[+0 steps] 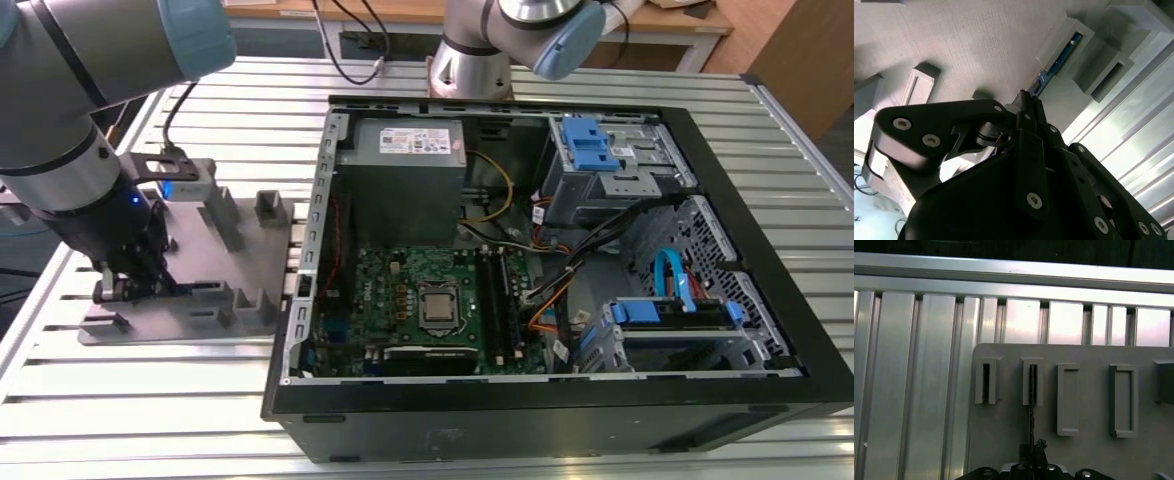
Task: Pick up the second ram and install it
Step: 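Pick up the second ram and move it above second insertion slot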
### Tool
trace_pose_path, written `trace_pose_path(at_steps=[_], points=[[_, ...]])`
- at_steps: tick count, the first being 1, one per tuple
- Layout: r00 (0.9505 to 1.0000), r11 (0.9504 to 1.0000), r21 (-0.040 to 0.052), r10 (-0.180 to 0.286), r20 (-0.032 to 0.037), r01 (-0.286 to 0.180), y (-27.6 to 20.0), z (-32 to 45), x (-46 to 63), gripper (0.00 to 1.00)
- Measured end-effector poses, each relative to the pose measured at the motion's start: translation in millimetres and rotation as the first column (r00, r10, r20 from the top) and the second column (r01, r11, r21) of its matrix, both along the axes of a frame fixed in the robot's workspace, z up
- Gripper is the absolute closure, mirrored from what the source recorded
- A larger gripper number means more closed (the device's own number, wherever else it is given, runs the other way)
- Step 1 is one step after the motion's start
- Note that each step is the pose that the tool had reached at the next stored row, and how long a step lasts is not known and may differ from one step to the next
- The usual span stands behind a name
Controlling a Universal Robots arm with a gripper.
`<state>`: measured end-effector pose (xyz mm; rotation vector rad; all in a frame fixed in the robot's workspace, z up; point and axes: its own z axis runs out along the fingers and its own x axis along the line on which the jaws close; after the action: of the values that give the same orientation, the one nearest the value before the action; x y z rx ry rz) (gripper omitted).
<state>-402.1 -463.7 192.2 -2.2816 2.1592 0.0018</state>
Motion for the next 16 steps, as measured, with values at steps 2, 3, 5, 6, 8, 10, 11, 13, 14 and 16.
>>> trace_pose_path(at_steps=[2,3,5,6,8,10,11,13,14,16], points=[[1.0,1.0,0.0,0.0,0.0,0.0,0.0,-0.2,0.0,0.86],[1.0,1.0,0.0,0.0,0.0,0.0,0.0,-0.4,0.0,0.86],[1.0,1.0,-0.0003,0.0,0.0,0.0,0.0,-0.4,0.0,0.86],[1.0,1.0,-0.0011,0.0,0.0001,0.0,0.0,-0.5,0.1,0.86],[1.0,1.0,-0.0032,0.0,0.0001,0.0,0.0,-0.5,0.0,0.86],[1.0,1.0,-0.0045,0.0,0.0001,0.0,0.0,-0.5,0.0,0.86],[1.0,1.0,-0.0052,0.0,0.0,0.0,0.0,-0.4,0.0,0.86],[1.0,1.0,-0.0056,0.0,-0.0001,0.0,0.0,-0.4,0.0,0.86],[1.0,1.0,-0.0057,0.0,0.0,0.0,0.0,-0.3,0.0,0.86],[1.0,1.0,-0.0057,0.0,0.0001,0.0,0.1,0.4,0.1,0.86]])
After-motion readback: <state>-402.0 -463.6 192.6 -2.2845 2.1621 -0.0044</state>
